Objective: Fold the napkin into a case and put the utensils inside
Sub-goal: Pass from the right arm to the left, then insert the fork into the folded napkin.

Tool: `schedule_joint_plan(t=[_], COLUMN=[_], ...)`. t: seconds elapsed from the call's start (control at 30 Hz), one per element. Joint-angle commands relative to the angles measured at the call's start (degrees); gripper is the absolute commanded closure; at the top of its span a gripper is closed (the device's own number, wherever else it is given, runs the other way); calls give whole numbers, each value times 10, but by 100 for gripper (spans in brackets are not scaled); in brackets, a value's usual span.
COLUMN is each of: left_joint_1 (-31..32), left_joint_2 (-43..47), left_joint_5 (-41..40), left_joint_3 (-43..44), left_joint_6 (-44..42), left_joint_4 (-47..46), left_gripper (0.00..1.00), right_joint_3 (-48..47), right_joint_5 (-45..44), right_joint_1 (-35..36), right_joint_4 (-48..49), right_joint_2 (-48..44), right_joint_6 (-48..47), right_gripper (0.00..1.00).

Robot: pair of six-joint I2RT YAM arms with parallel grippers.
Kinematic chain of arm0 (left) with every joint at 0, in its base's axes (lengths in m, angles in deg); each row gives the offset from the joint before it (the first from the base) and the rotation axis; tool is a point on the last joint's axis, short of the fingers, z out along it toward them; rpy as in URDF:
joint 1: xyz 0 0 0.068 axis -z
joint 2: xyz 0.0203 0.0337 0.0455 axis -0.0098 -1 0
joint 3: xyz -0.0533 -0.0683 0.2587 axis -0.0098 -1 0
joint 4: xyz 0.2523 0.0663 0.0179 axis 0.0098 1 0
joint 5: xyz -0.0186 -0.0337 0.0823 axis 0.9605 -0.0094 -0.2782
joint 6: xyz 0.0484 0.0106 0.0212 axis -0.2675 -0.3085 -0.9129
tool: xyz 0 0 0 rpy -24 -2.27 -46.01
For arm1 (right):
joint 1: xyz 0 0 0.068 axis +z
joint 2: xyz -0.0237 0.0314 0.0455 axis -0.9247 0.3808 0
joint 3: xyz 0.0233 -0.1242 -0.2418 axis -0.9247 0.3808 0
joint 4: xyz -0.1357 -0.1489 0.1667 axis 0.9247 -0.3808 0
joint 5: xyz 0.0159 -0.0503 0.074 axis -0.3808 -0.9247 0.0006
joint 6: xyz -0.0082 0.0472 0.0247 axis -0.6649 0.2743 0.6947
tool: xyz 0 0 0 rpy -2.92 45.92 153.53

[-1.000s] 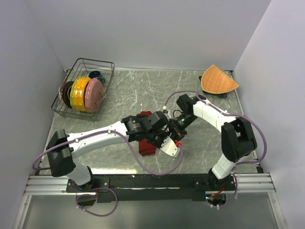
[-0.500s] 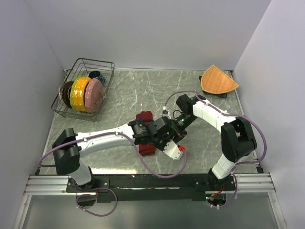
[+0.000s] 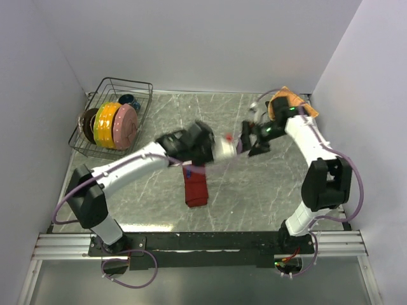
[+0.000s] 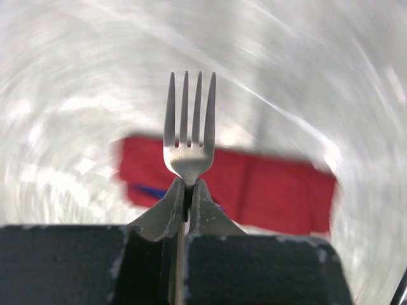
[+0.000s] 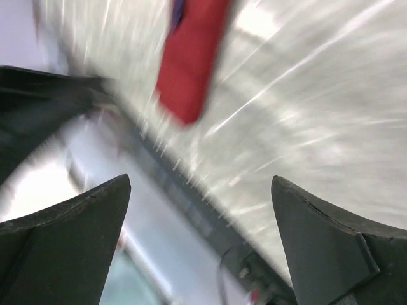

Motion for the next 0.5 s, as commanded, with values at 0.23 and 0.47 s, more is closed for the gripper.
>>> schedule_joint_plan(t=[0.23, 0.47], left_joint_1=[-173, -184], left_joint_2=[-75, -90], left_joint_5=[-178, -249], left_joint_3=[131, 72], left_joint_6=[609, 693], left_joint_4=[-187, -274], left_gripper=[99, 99], right_joint_3=[1, 54], right_joint_5=[-27, -34], right_joint_1=[-53, -53], right_joint_4=[79, 100], right_joint_2=[-18, -41], right_joint_6=[47, 47], right_gripper=[0, 0])
